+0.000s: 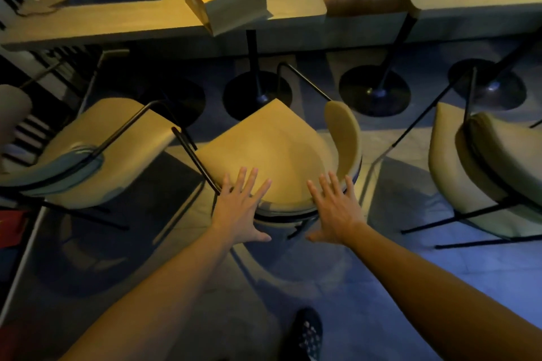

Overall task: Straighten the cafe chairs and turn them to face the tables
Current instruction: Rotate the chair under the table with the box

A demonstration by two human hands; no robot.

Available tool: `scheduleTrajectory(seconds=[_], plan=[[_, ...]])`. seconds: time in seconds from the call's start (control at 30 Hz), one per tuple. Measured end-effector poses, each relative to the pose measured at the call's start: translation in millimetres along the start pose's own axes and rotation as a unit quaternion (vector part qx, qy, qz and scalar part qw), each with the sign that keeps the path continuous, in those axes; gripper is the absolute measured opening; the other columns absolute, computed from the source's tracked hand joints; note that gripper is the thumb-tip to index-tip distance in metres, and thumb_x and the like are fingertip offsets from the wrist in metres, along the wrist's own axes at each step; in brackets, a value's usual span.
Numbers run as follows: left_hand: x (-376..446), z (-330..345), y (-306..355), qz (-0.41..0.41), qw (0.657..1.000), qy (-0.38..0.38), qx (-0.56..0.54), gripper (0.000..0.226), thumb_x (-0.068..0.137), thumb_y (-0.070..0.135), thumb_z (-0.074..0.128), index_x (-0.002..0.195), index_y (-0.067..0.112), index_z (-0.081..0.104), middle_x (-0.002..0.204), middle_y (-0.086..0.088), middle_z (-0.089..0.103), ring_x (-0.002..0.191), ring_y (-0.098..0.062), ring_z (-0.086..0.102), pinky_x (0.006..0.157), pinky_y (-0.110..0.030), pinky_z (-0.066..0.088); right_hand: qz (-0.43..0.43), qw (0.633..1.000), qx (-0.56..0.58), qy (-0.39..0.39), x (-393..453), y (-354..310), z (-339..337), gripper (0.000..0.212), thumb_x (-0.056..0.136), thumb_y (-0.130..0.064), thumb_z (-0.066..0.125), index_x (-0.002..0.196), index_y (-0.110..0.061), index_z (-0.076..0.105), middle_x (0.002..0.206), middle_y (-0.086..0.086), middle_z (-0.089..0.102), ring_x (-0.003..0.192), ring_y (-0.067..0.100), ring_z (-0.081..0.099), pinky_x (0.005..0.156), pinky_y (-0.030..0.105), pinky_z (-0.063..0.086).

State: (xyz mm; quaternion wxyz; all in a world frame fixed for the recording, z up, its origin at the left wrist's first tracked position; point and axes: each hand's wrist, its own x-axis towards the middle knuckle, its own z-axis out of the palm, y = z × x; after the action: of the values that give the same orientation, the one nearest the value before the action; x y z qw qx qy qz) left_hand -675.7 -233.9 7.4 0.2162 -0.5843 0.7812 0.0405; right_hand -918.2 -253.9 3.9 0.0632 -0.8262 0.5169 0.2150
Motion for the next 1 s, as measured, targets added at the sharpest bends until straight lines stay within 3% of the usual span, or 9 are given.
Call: scheduleTrajectory(seconds=[0.1,0.2,0.3,0.43,0.5,0.57,1.0], plan=[[16,10,9,0.008,0.999,-0.036,0.020,0.136,0.059,0.099,0.046,0.154,0.029,-0.022,0.165,-0.013,-0.017,0.150,-0.040,-0.017,0.116,-0.066,-0.007,-0.005,1.000,-0.014,-0.013,6,6,21,0.134,0.066,-0.089,0.052,0.153,-0.013,-0.015,0.163,0.020,0.000,0.148,0.042,-0.007,0.114,0.064,-0.006],[30,16,14,0.012,0.998,-0.063,0.012,0.133,0.061,0.096,0.050,0.157,0.028,-0.011,0.167,-0.012,0.005,0.152,-0.038,-0.003,0.119,-0.064,0.002,-0.018,1.000,-0.007,-0.004,15,10,32,0.126,0.069,-0.083,0.058,0.155,-0.015,-0.004,0.162,0.018,0.010,0.149,0.041,0.001,0.115,0.064,-0.003],[45,17,15,0.023,0.998,-0.057,-0.021,0.114,0.068,0.088,0.057,0.156,0.025,0.021,0.157,-0.006,0.036,0.148,-0.033,0.021,0.118,-0.055,0.018,-0.052,0.999,0.004,0.015,28,13,36,0.103,0.070,-0.072,0.069,0.149,-0.020,0.026,0.153,0.015,0.033,0.145,0.038,0.018,0.114,0.064,0.001],[60,17,11,0.052,0.997,-0.050,0.016,0.080,0.074,0.082,0.056,0.126,0.021,0.061,0.117,-0.002,0.066,0.113,-0.026,0.055,0.093,-0.042,0.040,-0.068,0.997,0.013,0.017,48,16,32,0.074,0.070,-0.064,0.073,0.130,-0.024,0.054,0.129,0.007,0.060,0.128,0.032,0.045,0.113,0.059,0.014],[61,18,8,0.055,0.997,-0.053,0.021,0.073,0.075,0.081,0.056,0.115,0.020,0.066,0.105,-0.002,0.069,0.102,-0.025,0.060,0.086,-0.039,0.041,-0.077,0.997,-0.003,0.001,57,16,25,0.064,0.073,-0.064,0.071,0.123,-0.025,0.061,0.118,0.003,0.066,0.113,0.028,0.055,0.105,0.048,0.029],[65,15,5,0.053,0.997,-0.051,0.022,0.071,0.075,0.080,0.057,0.110,0.020,0.067,0.100,-0.001,0.070,0.098,-0.024,0.061,0.085,-0.038,0.042,-0.084,0.996,-0.011,-0.005,65,17,17,0.061,0.074,-0.065,0.069,0.121,-0.026,0.062,0.113,0.001,0.068,0.106,0.025,0.057,0.096,0.043,0.036],[169,-27,-36,0.046,0.998,-0.037,0.022,0.064,0.077,0.077,0.060,0.098,0.017,0.069,0.089,-0.002,0.069,0.088,-0.025,0.063,0.073,-0.037,0.034,-0.063,0.997,-0.033,-0.018,171,66,-27,0.055,0.074,-0.067,0.065,0.118,-0.034,0.062,0.110,-0.004,0.068,0.105,0.023,0.058,0.091,0.040,0.036]])
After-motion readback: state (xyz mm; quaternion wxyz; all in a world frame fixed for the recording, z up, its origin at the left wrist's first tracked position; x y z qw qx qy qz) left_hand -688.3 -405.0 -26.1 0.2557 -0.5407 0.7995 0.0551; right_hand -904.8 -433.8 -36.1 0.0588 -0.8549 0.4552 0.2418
